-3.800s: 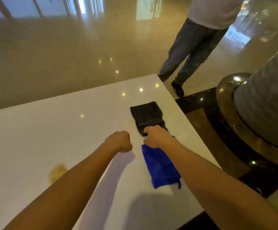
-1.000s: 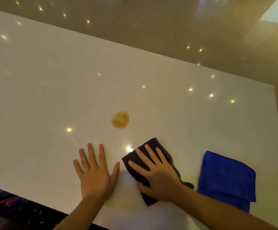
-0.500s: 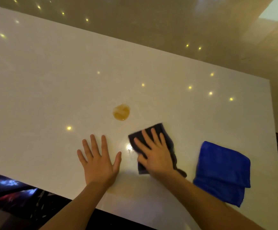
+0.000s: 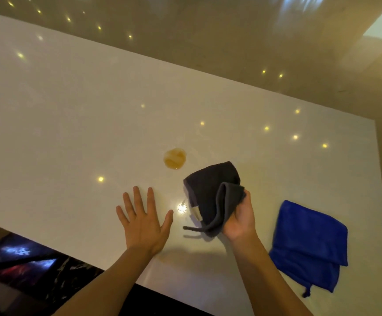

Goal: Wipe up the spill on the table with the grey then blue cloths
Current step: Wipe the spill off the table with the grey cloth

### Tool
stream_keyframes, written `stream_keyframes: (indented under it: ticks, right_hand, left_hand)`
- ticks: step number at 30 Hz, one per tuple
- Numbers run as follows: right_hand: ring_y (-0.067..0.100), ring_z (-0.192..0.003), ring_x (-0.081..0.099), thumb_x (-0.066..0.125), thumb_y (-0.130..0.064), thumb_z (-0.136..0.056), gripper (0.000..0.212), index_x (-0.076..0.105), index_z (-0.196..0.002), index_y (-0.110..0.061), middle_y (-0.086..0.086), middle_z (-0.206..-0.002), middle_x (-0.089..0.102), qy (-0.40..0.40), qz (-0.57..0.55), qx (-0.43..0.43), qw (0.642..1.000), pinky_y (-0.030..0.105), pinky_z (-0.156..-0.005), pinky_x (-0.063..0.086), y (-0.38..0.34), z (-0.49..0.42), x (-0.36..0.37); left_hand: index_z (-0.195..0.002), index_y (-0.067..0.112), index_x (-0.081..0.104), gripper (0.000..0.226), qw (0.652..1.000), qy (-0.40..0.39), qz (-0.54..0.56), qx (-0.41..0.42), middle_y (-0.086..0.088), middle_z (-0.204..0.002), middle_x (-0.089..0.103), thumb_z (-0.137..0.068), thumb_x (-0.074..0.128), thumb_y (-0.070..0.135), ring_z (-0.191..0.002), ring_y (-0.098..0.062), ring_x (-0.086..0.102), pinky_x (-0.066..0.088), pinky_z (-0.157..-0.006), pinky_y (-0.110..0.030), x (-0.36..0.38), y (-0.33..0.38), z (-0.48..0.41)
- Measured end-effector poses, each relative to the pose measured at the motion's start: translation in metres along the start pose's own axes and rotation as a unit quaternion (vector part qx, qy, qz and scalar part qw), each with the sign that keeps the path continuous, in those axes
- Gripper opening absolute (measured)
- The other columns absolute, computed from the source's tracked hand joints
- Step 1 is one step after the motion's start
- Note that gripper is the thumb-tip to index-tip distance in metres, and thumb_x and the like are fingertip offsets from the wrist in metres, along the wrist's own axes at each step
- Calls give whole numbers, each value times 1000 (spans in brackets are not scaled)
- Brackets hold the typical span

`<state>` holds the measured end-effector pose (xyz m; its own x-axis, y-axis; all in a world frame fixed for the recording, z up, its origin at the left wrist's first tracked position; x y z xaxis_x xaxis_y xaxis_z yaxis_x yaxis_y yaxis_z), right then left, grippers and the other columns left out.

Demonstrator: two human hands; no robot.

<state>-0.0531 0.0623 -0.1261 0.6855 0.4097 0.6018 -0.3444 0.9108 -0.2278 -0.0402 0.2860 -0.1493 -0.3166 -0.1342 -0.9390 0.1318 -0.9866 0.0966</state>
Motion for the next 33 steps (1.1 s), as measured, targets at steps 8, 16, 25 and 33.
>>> stream_keyframes:
  ticks: [8, 16, 25, 33]
  right_hand:
    - [26, -77, 75, 52, -46, -94, 42, 75, -105, -13, 12, -92, 77, -32, 273, -155, 949, 33, -64, 60, -83, -39, 109]
    - [24, -128, 54, 34, -28, -108, 39, 65, -128, -16, 11, -137, 62, -144, 774, -189, 587, 33, -104, 41, 10, -92, 164]
    - [36, -156, 11, 21, -61, -100, 67, 29, -159, -29, 9, -169, 22, -79, 905, -343, 238, 60, -125, 11, 29, -109, 168]
    - [35, -156, 15, 25, -62, -101, 69, 26, -160, -27, 7, -170, 22, -221, 899, -376, 45, 64, -123, 11, 41, -126, 157]
  left_hand:
    - [-156, 21, 17, 81, 997, 64, 35, 15, -14, -167, 2, -91, 14, 70, -152, -41, 0, 6, -120, -59, -48, -11, -49]
    - [-158, 25, -6, 83, 999, 35, -3, 3, -11, -166, -18, -90, 5, 72, -151, -40, -17, -3, -120, -61, -36, -45, -78]
    - [-157, 28, -7, 85, 998, 65, 7, 13, -9, -166, -18, -88, 3, 75, -150, -34, -23, -4, -122, -60, -34, -48, -85]
    - [-158, 21, 17, 83, 994, 94, 3, 47, -16, -167, 6, -92, 22, 71, -153, -41, -2, 9, -120, -65, -36, -44, -84]
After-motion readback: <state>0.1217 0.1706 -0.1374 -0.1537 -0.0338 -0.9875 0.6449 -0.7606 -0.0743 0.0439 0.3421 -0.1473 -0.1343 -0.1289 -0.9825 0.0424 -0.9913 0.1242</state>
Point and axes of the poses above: each hand's wrist, its own z-axis away from the middle knuckle, its own x-axis out of the palm, y = z × x, the point moved 9 cm from there along -z, towards the middle knuckle
